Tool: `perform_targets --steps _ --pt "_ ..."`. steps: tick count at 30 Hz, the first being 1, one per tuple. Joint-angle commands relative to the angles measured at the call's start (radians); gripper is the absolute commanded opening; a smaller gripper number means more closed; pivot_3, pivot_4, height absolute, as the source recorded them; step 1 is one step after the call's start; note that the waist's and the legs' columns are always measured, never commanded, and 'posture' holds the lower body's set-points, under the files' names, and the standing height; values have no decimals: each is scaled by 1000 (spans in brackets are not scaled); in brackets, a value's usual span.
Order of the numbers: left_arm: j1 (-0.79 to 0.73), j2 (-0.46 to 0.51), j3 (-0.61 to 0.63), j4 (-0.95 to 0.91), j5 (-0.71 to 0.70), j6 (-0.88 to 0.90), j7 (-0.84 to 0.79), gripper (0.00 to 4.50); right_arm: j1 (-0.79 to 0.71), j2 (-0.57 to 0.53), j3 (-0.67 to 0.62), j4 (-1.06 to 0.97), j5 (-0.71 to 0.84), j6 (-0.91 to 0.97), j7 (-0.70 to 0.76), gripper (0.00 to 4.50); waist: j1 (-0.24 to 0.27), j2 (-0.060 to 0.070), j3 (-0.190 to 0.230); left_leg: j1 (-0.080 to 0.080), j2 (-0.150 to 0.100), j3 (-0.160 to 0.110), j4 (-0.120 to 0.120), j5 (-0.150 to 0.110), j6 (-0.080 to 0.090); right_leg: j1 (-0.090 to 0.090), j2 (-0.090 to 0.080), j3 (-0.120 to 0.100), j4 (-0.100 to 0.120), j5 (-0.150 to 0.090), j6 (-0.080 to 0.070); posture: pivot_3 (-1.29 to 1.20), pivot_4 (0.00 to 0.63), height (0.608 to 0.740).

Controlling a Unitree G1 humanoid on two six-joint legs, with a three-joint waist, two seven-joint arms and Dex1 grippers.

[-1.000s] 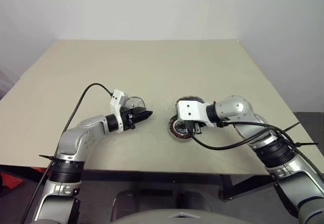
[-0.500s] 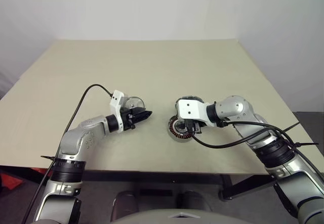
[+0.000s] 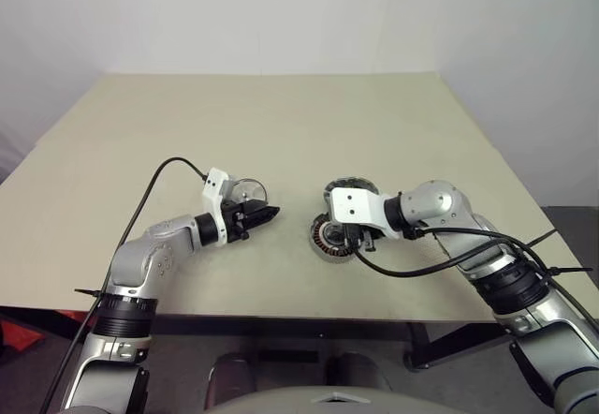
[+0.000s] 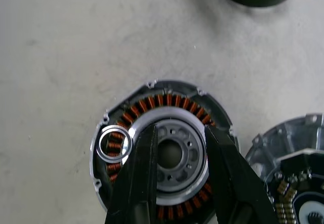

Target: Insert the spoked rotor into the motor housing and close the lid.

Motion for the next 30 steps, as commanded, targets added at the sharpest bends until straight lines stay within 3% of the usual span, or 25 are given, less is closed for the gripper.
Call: perform_targets --steps 1,20,30 --pt "-16 9 11 -5 4 -24 -6 2315 -10 -8 -3 -14 -2 -4 3 1585 0 0 0 0 0 0 0 0 0 0 0 0 0 0 0 0 0 740" --pt "-20 8 2 33 17 -41 -20 2315 -10 -2 16 -6 -17 20 -1 1585 0 0 0 0 0 0 0 0 0 0 0 0 0 0 0 0 0 740" --pt "-23 2 -2 53 23 -53 -20 2315 -67 56 -20 -44 41 63 -26 1585 0 0 0 0 0 0 0 0 0 0 0 0 0 0 0 0 0 740"
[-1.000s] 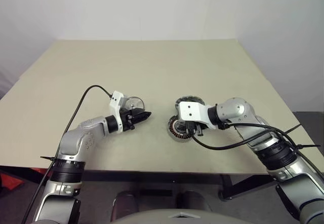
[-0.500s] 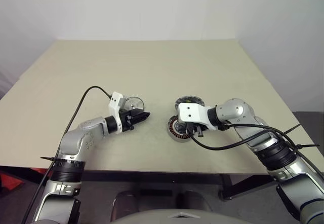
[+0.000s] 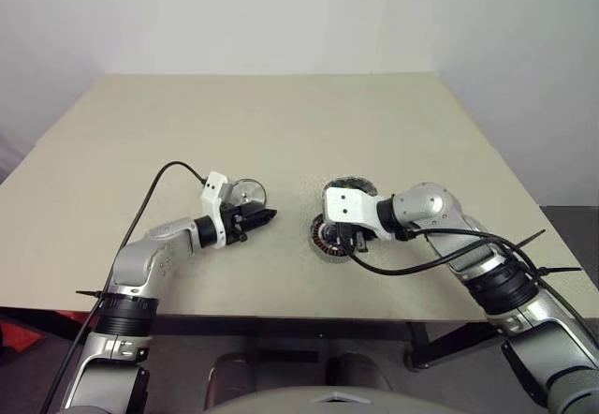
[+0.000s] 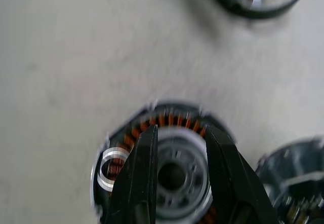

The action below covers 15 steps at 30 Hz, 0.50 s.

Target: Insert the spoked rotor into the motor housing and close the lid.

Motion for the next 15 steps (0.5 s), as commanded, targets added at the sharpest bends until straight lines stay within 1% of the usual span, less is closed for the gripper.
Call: perform_targets --steps 1,9,15 --pt "-19 4 6 -12 2 -22 -11 2315 -43 -3 -29 -47 26 39 12 1585 0 0 0 0 0 0 0 0 0 0 0 0 0 0 0 0 0 740" --pt "-20 8 9 -1 5 -26 -14 2315 16 -34 0 -130 40 106 30 1585 4 0 0 0 0 0 0 0 0 0 0 0 0 0 0 0 0 740" --pt "-22 9 8 5 7 -28 -17 2315 25 -54 4 -121 24 97 10 1585 4 0 0 1 0 0 0 1 -1 0 0 0 1 0 0 0 0 740"
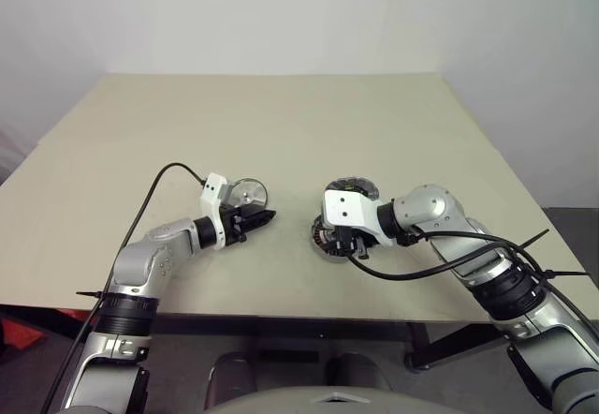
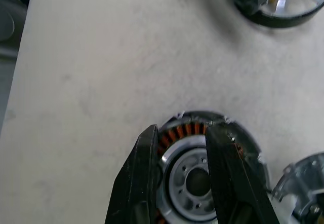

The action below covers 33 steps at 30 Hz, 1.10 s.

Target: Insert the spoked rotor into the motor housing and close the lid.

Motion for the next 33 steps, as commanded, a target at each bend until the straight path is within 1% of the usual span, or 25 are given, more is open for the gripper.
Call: perform_targets --steps 1,14,33 --pt "-22 8 8 -7 4 -19 -11 2315 -18 -17 -9 -15 -18 -10 -15 1585 0 0 0 0 0 0 0 0 0 0 0 0 0 0 0 0 0 740" --pt "-21 5 10 9 15 -25 -19 2315 -21 -37 -19 62 -50 -70 -29 1585 1 0 0 0 0 0 0 0 0 0 0 0 0 0 0 0 0 740" --pt "-12 -5 -5 48 30 -45 -32 2315 -12 -40 -53 0 -6 -12 -38 1585 3 0 0 0 0 0 0 0 0 0 0 0 0 0 0 0 0 740"
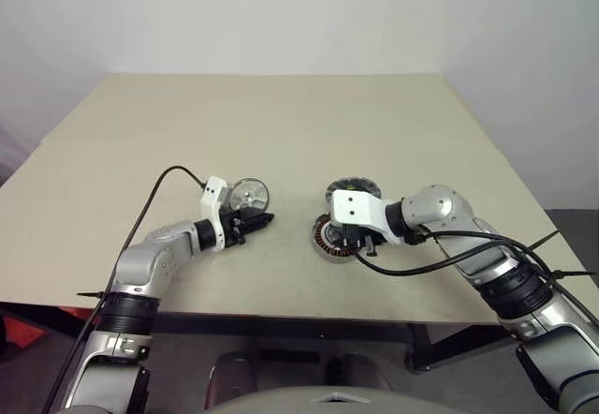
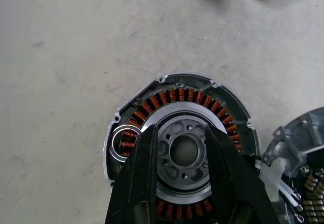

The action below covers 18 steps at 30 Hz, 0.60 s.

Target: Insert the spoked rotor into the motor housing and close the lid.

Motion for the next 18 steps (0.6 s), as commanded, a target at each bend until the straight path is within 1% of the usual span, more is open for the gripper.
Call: perform_targets --steps 1,9,18 --pt "-9 -2 5 -5 1 -19 -10 2315 -20 -3 -42 -43 13 15 -15 1585 0 0 0 0 0 0 0 0 0 0 0 0 0 0 0 0 0 740" --pt "-6 -2 9 -6 1 -19 -13 2315 -36 6 -37 -37 33 29 -7 1585 -1 0 0 0 0 0 0 0 0 0 0 0 0 0 0 0 0 740" --pt "2 1 11 -5 2 -20 -14 2315 -1 0 -23 -122 59 75 8 1585 0 0 0 0 0 0 0 0 0 0 0 0 0 0 0 0 0 740"
